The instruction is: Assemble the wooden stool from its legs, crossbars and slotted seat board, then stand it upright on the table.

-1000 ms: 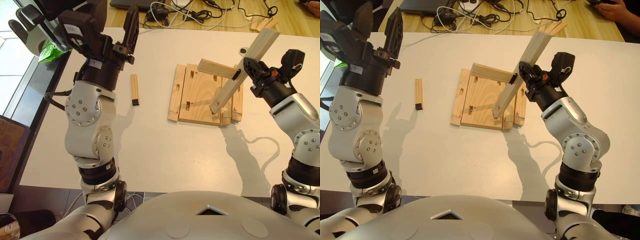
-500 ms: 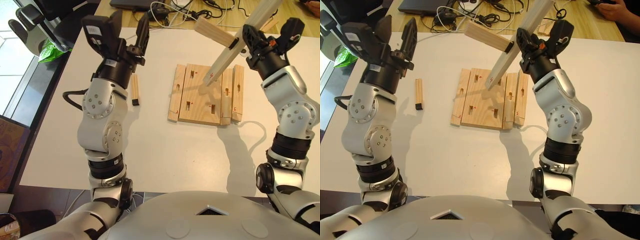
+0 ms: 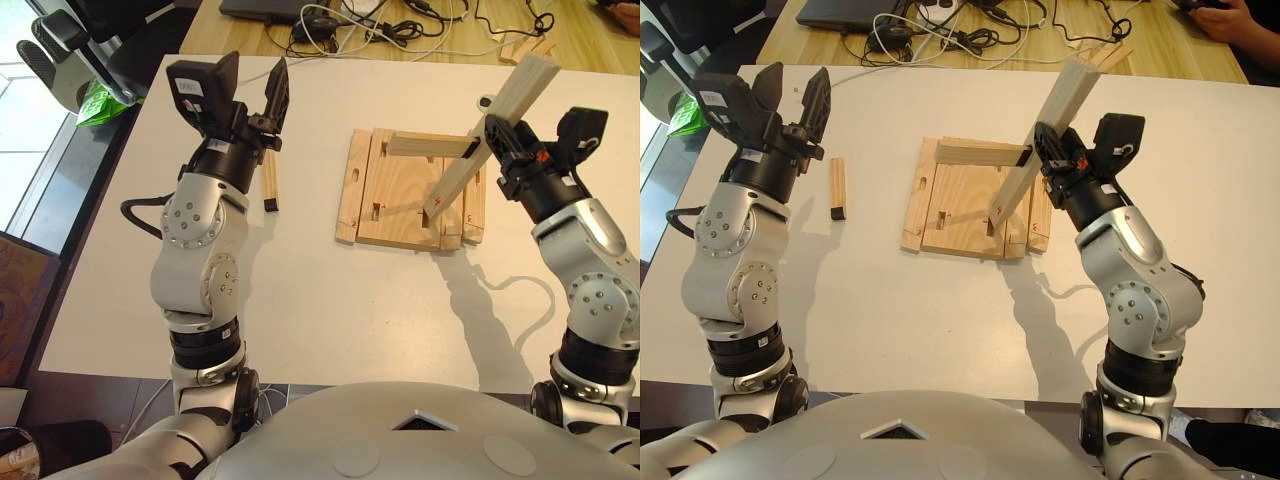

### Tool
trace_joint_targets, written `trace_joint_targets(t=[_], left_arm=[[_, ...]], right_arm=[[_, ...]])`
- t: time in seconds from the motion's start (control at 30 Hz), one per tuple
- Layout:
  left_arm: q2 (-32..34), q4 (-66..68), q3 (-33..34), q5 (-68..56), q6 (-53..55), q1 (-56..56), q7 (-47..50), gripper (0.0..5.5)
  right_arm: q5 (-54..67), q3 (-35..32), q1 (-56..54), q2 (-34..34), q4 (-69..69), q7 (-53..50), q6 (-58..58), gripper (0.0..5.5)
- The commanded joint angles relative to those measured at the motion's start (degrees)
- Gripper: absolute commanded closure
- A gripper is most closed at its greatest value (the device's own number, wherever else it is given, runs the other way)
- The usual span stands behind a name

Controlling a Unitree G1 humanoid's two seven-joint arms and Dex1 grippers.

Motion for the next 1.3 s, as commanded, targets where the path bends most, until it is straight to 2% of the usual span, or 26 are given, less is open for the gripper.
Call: trace_joint_targets(t=[0.03,0.3,0.57,0.8,0.93,1.03,1.13,1.3], left_arm=[[-0.08,-0.51,-0.01,0.42,0.37,-0.08,0.27,2.53],[-0.56,-2.07,0.92,0.61,0.56,0.79,2.12,2.53],[-2.01,-4.8,7.35,-1.74,2.82,-2.04,7.24,2.53],[-2.14,-5.85,9.66,-2.53,5.14,-4.69,10.04,2.5],[-2.34,-5.97,8.88,-1.56,4.71,-5.37,11.06,2.5],[-2.13,-6.8,5.7,1.09,3.18,-4.32,11.28,2.5],[-3.24,-7.15,2.64,3.34,1.99,-3.19,11.8,2.5],[-5.67,-7.19,1.46,5.13,0.5,-2.2,13.14,2.5]], right_arm=[[-0.93,0.99,4.55,-0.29,-0.34,0.15,2.51,4.5],[-0.26,0.97,9.87,0.94,-4.17,-1.98,3.93,4.5],[-4.14,1.83,16.39,-0.94,-7.72,-2.75,3.0,4.5],[-7.05,2.67,18.4,-0.57,-9.23,-3.6,2.38,4.5],[-4.95,1.39,16.95,1.01,-9.3,-4.74,3.65,4.5],[-3.65,0.85,14.36,1.33,-8.58,-4.61,3.72,4.5],[-2.9,-0.18,10.27,2.04,-6.71,-5.44,3.7,4.5],[0.96,-3.93,2.95,4.74,-3.71,-8.37,4.84,4.5]])
